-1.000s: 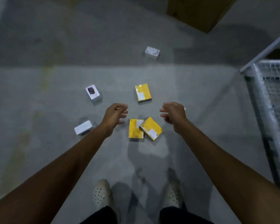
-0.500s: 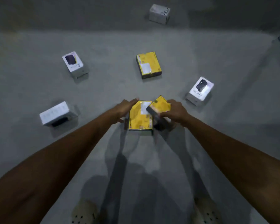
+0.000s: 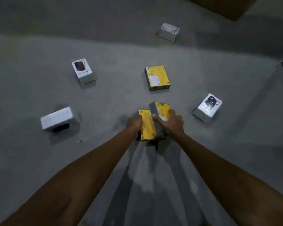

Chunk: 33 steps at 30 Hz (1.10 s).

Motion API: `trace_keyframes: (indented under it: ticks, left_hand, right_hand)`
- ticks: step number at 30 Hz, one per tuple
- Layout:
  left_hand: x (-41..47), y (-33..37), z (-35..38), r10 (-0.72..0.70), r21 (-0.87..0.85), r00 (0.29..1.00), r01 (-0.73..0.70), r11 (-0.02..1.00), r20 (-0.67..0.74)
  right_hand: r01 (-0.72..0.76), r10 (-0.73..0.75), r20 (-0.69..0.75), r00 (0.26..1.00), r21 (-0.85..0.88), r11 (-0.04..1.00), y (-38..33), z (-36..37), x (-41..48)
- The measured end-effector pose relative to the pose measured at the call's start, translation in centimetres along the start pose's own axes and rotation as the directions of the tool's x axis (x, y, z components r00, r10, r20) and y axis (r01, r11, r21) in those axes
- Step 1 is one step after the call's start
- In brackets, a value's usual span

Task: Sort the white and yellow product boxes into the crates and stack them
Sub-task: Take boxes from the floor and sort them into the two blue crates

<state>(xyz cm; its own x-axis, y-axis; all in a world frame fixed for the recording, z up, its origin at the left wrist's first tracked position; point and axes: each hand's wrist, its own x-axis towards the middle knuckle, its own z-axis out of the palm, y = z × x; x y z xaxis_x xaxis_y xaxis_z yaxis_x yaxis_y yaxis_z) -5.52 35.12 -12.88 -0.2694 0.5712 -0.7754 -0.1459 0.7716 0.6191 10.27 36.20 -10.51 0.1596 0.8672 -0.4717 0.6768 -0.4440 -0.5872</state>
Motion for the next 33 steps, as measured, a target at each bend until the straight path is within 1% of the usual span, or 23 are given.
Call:
trace_keyframes:
  ticks: [1, 3, 5, 6, 7, 9, 10, 13, 14, 16, 18, 21, 23, 24, 26, 28, 30, 31, 33]
  left_hand:
    - [0.7, -0.2, 0.1, 0.003, 0.005, 1.000, -0.003, 1.000, 0.009]
    - [6.1, -2.6, 0.5, -0.005, 0.023, 1.000, 0.004, 1.000, 0.025]
    - [10.2, -4.6, 0.7, -0.009, 0.017, 1.000, 0.009, 1.000, -0.004]
    - [10.8, -4.8, 0.8, -0.019, -0.002, 1.000, 0.019, 1.000, -0.012]
    - [9.5, -4.2, 0.6, -0.028, -0.009, 0.999, 0.028, 1.000, -0.019]
    - [4.0, -1.7, 0.3, -0.016, -0.022, 1.000, 0.015, 1.000, -0.016]
    - [1.8, -0.7, 0.2, -0.001, -0.024, 1.000, 0.000, 1.000, -0.018]
    - [0.6, -0.1, 0.0, 0.030, 0.001, 0.999, -0.030, 1.000, -0.017]
    - [0.6, 0.0, -0.1, 0.027, -0.001, 1.000, -0.027, 1.000, -0.002]
    - [0.6, 0.7, -0.3, 0.004, -0.020, 0.998, -0.003, 1.000, 0.066]
    - [-0.1, 1.6, -1.0, -0.010, -0.019, 0.990, 0.013, 1.000, 0.138]
    - [0.6, 2.0, -2.4, -0.023, -0.012, 0.985, 0.026, 1.000, 0.171]
    - [1.9, 2.0, -3.4, 0.017, -0.053, 0.984, -0.008, 0.999, 0.175]
    - [2.6, 2.1, -3.9, 0.038, -0.080, 0.988, -0.026, 0.996, 0.151]
    - [4.9, 2.1, -5.8, 0.098, -0.107, 0.994, -0.093, 0.990, 0.046]
    - [4.3, 3.0, -8.6, 0.183, -0.111, 0.983, -0.185, 0.976, -0.034]
    - [1.3, 4.7, -11.3, 0.280, -0.106, 0.956, -0.289, 0.952, -0.088]
    - [0.3, 5.3, -12.6, 0.316, -0.089, 0.940, -0.328, 0.940, -0.127]
    - [-0.4, 6.1, -15.5, 0.352, -0.074, 0.905, -0.379, 0.923, -0.240]
  right_hand:
    - [0.013, -0.014, -0.023, 1.000, -0.041, 0.999, -0.2, 0.7, -0.4]
    - [0.043, -0.048, -0.050, 0.998, -0.085, 0.995, -0.5, 1.7, -0.4]
    - [0.053, -0.056, -0.035, 0.998, -0.065, 0.996, -0.8, 2.1, 0.3]
    - [0.048, -0.049, -0.022, 0.999, -0.046, 0.998, -0.9, 2.1, 0.7]
    - [0.029, -0.030, -0.007, 1.000, -0.034, 0.999, -1.2, 2.0, 1.1]
    - [0.009, -0.008, 0.027, 1.000, -0.027, 1.000, -1.5, 1.9, 1.6]
    - [0.018, -0.017, 0.041, 0.999, -0.028, 0.999, -1.6, 1.9, 1.9]
    - [0.041, -0.042, 0.071, 0.997, 0.019, 0.999, -2.1, 1.9, 2.3]
    - [0.049, -0.053, 0.082, 0.995, 0.044, 0.998, -2.1, 1.9, 2.5]
    - [0.022, -0.034, 0.115, 0.993, 0.107, 0.994, -1.9, 1.9, 3.1]
    - [-0.025, -0.007, 0.153, 0.988, 0.205, 0.978, -1.5, 2.0, 3.6]
    - [-0.140, 0.041, 0.243, 0.969, 0.404, 0.904, -1.7, 2.0, 3.3]
    - [-0.164, 0.000, 0.307, 0.952, 0.510, 0.844, -2.5, 2.3, 3.0]
    - [-0.158, -0.033, 0.324, 0.946, 0.546, 0.823, -3.1, 2.6, 2.7]
    - [-0.142, -0.091, 0.335, 0.938, 0.609, 0.780, -4.8, 3.4, 2.3]
    - [-0.177, -0.129, 0.373, 0.919, 0.683, 0.709, -6.6, 4.6, 1.9]
    - [-0.228, -0.178, 0.434, 0.883, 0.730, 0.645, -8.6, 6.0, 1.3]
    - [-0.258, -0.198, 0.472, 0.859, 0.733, 0.629, -9.5, 6.8, 1.0]
    - [-0.309, -0.237, 0.533, 0.812, 0.738, 0.600, -11.1, 8.6, 0.3]
